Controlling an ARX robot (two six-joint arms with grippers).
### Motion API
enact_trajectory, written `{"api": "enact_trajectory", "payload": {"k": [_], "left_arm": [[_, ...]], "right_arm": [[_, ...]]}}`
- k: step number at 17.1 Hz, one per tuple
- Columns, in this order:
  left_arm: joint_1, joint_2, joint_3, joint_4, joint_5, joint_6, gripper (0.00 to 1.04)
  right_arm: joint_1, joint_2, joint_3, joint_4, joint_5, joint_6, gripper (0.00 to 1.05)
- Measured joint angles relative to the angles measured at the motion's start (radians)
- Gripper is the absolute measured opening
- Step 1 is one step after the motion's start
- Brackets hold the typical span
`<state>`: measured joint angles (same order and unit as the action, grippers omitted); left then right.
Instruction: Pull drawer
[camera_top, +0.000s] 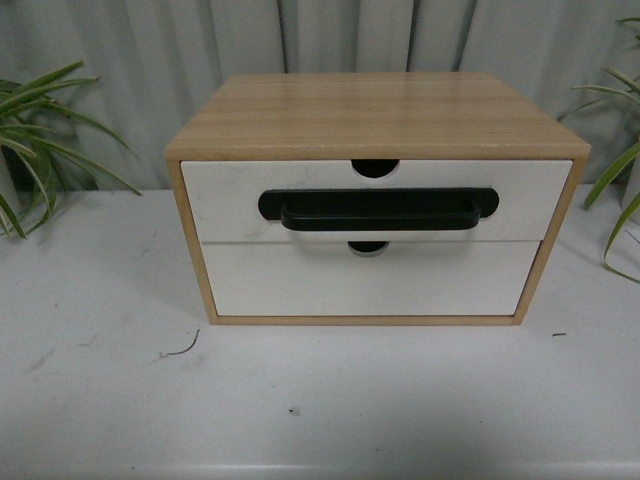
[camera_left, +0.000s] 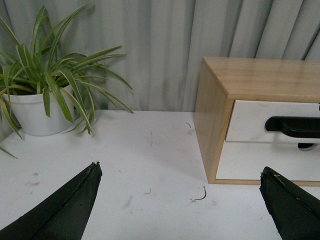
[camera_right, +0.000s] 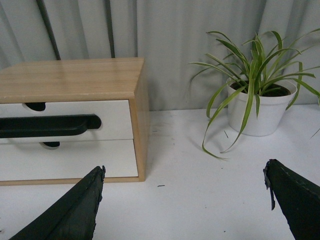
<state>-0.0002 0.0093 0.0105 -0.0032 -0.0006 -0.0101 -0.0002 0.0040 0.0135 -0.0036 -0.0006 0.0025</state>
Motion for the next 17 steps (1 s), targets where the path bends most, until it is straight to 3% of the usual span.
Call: {"api": "enact_trajectory", "payload": {"k": [17], "left_arm": [[0.000,0.000,0.000,0.000,0.000,0.000,0.98]], "right_arm": [[0.000,0.000,0.000,0.000,0.000,0.000,0.98]]}}
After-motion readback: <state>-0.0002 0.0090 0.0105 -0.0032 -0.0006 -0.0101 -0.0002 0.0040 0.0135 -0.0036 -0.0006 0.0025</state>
